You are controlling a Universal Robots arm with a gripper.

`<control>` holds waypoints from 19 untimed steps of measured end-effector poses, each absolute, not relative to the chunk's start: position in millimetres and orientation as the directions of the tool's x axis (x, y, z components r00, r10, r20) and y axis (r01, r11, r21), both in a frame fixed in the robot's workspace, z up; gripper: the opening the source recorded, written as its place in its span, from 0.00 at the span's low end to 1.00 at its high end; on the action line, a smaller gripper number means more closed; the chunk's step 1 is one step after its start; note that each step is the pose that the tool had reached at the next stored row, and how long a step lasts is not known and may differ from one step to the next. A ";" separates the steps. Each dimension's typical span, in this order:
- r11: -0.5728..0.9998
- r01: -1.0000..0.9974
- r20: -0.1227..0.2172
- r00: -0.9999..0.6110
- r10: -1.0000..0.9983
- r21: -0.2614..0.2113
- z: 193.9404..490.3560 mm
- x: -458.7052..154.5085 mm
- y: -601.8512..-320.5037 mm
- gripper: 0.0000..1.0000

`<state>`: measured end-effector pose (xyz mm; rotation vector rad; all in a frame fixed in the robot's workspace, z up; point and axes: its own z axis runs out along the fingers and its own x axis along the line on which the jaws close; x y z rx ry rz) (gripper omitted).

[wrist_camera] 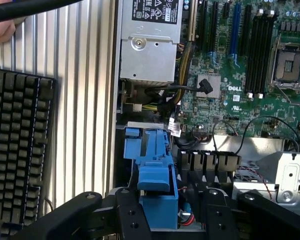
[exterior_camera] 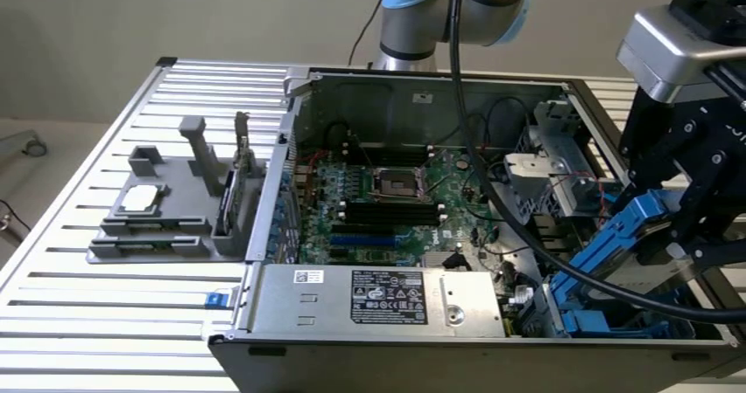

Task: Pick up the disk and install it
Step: 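Insert the disk into the insertion slot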

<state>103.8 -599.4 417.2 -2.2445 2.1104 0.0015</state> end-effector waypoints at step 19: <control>-0.060 -0.995 -0.027 0.062 -0.998 -0.080 415.8 103.8 -598.4 0.33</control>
